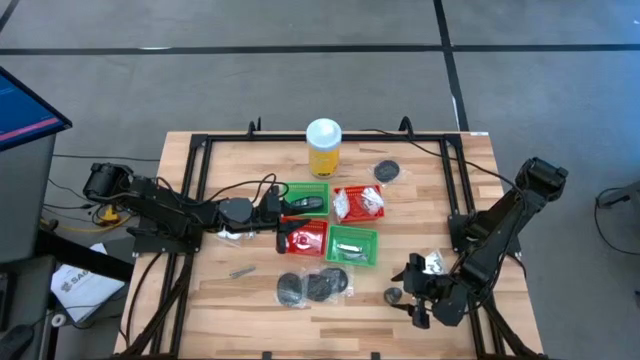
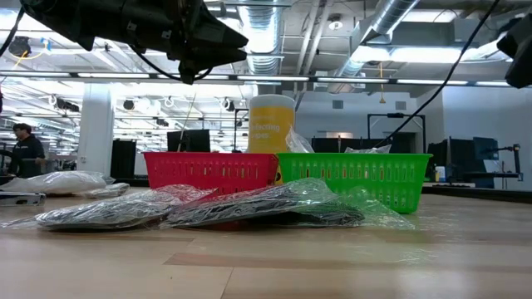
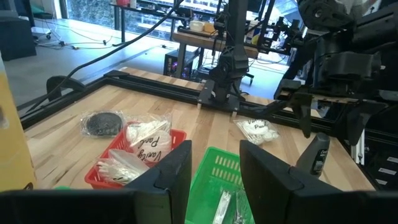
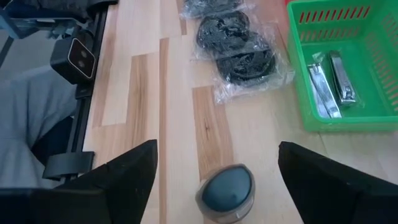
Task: Pick & Place Travel size toiletries
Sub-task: Put the deodorant into the right green bin
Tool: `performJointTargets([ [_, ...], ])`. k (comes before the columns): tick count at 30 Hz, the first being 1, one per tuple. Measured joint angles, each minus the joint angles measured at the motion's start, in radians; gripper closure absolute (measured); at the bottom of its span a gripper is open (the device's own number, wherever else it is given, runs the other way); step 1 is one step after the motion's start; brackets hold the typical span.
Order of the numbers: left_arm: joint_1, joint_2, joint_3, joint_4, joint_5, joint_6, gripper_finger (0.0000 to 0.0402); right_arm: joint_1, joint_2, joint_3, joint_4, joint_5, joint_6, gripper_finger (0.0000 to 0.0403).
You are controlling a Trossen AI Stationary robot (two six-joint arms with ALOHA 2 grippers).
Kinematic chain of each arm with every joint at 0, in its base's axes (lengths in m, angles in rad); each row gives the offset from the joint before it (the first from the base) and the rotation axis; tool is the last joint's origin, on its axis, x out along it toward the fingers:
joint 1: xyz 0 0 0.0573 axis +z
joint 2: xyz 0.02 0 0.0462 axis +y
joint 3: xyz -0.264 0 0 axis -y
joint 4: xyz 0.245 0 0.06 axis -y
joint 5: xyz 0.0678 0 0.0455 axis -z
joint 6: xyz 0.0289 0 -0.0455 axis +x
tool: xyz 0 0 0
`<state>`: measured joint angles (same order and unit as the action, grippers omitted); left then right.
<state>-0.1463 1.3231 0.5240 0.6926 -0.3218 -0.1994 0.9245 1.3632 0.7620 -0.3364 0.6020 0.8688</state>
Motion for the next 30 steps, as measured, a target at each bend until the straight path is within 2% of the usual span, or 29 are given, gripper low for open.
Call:
performJointTargets([
  [14,0.000,0.000,0.000,-0.005,0.004,0.000,0.0275,-0.037,0.179,0.000,0.076,-0.030,-0.019,0.0085],
  [22,0.000,0.000,0.000,-0.005,0.003,0.000,0.0275,-0.076,0.248,0.003,0.097,-0.118,-0.019,0.0085],
  [30,0.000,0.000,0.000,-0.009,-0.001,0.000,0.0275,-0.090,0.273,0.021,0.091,-0.123,-0.014,0.0091],
])
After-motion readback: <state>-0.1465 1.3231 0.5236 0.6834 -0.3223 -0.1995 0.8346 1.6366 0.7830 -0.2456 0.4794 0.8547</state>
